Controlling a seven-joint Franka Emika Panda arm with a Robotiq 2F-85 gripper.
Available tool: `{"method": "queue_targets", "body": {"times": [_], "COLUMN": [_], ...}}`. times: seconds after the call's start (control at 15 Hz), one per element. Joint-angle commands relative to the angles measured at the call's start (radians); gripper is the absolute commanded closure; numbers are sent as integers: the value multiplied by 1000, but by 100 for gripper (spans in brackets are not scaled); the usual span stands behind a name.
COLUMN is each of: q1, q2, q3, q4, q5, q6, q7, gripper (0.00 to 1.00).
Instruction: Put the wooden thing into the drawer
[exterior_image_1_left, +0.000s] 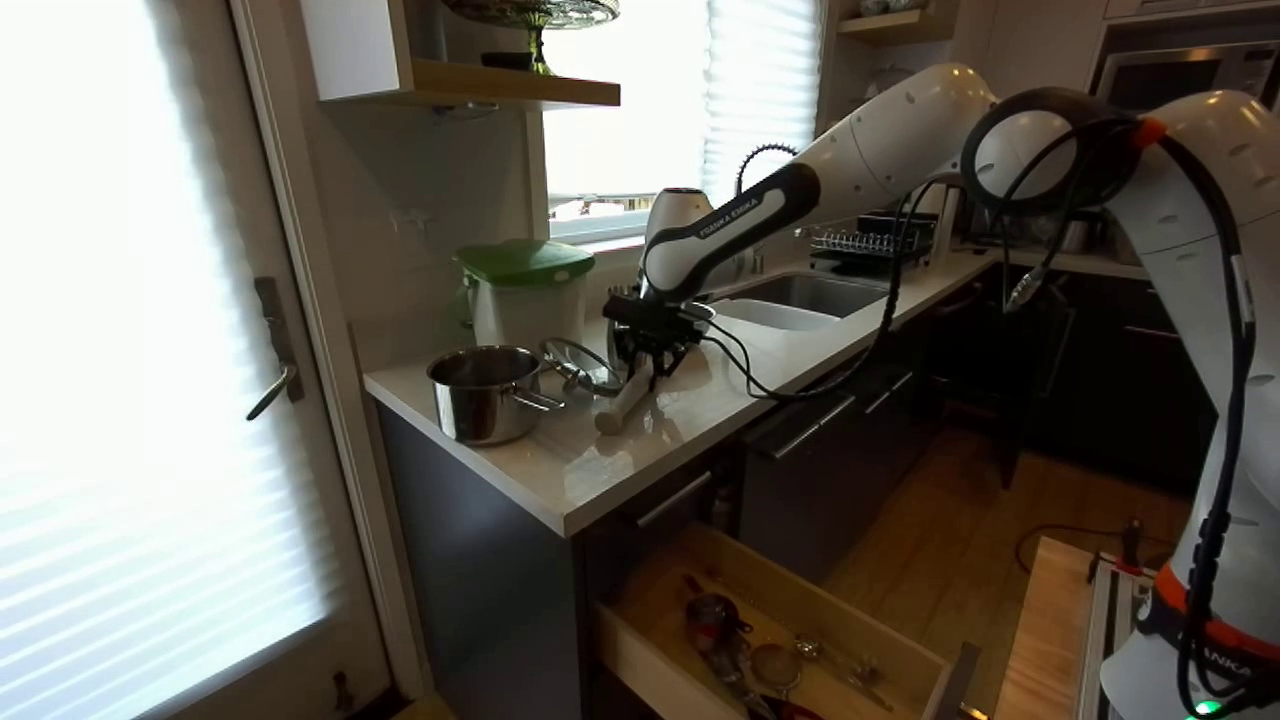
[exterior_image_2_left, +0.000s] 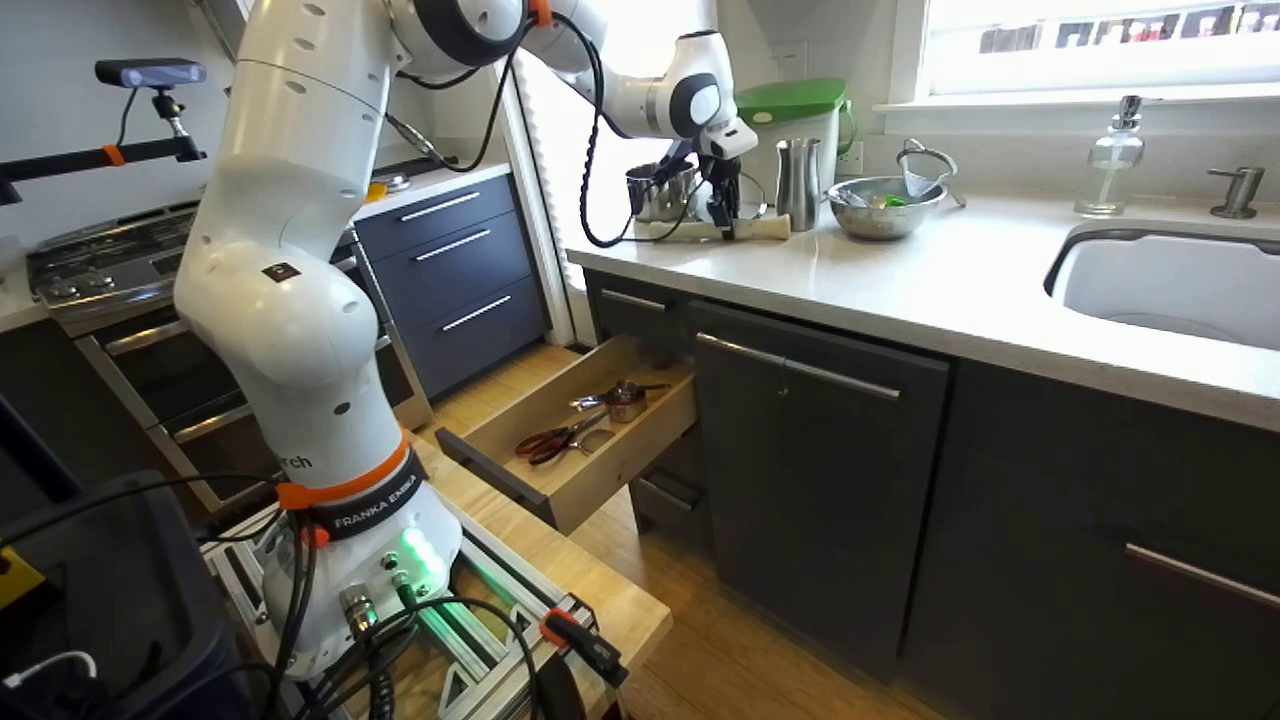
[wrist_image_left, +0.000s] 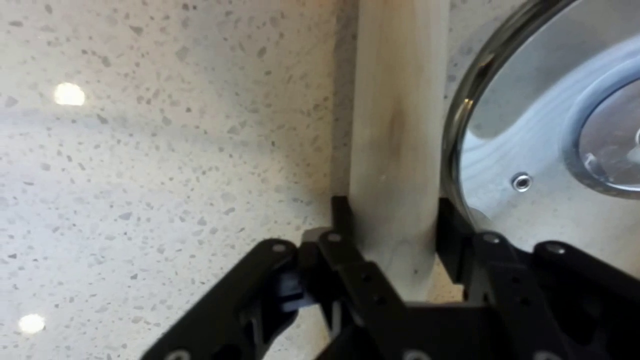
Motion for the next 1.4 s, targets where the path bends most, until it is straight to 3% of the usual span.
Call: {"method": "queue_targets", "body": {"times": [0.0,0.33,0.6,0.93,1.33], "q1": [14,7,3,31,41], "q2": [-5,-126,-250,-482,-715], "q3": [-16,14,43,32,89], "q4": [20,-96,-220,-475,-771], "q5": [31,65,156,129,287], "q6": [-40,0,-54,-52,-44], "q7": [-22,-95,-158,-137,-178], "gripper": [81,81,81,81,81]}}
